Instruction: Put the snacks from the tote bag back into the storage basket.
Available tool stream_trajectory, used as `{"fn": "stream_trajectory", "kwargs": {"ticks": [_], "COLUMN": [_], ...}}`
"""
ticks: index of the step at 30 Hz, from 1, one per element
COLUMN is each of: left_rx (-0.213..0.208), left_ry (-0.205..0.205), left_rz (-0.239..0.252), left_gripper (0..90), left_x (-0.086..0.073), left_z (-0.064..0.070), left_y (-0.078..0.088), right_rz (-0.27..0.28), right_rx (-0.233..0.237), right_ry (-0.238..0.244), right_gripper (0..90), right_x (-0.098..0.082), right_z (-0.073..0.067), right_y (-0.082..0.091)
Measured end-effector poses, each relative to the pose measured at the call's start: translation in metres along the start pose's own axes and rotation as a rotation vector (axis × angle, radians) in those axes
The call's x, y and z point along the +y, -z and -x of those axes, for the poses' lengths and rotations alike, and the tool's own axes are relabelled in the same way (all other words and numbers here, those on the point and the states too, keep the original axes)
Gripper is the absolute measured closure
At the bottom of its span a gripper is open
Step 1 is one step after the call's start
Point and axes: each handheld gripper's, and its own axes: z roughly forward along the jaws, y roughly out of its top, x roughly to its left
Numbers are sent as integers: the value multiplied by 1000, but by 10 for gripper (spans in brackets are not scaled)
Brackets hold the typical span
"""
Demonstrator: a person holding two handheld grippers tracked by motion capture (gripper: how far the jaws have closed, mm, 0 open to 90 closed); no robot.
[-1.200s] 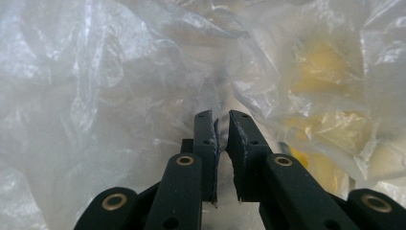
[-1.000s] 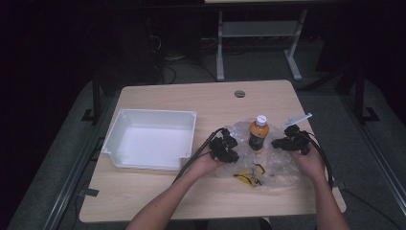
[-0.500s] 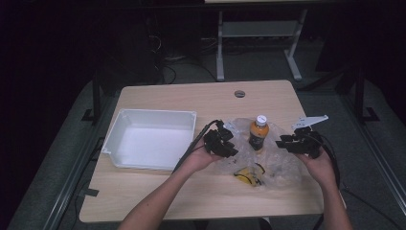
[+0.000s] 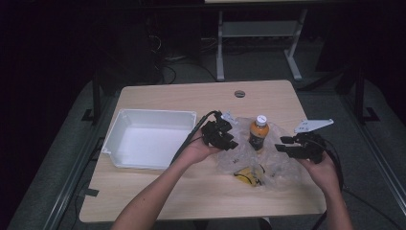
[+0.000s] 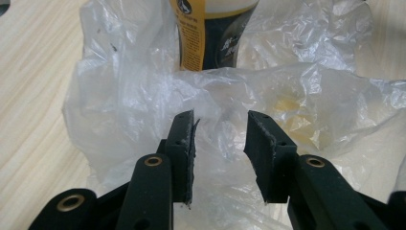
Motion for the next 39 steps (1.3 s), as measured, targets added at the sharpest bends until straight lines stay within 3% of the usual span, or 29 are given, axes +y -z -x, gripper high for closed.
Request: {"fn": "stream_trajectory", "kwargs": {"ticks": [6,10,15,23,27,31,39], "left_rx": [-14,-14,-23,-33,-39,-45,-40], "left_ry": [17,-11,-6,-53,-45,-67,-74], "left_rz": [11,1,11,-1,10,-2,-27], "left_gripper": [598,575,554,521,507,494,483], "left_x": [6,12,20,31,35,41,40], "left_z": [-5,-8,-9,-13,-12,-12,-17], "left_y": [4,7,8,10,7,6,-2], "right_rz": [-15,-7,0,11,19,18,29], "right_rx": [6,6,2,6,9,11,37], "right_ry": [-3,-11,-11,-4,-8,-10,5], "right_gripper": [549,537,528,511,505,504,497], "right_x": [-6,-10,-11,-11,-11,-12,-11], "right_z": [1,1,1,1,1,1,-3], "right_y": [3,6,10,13,15,15,17]}}
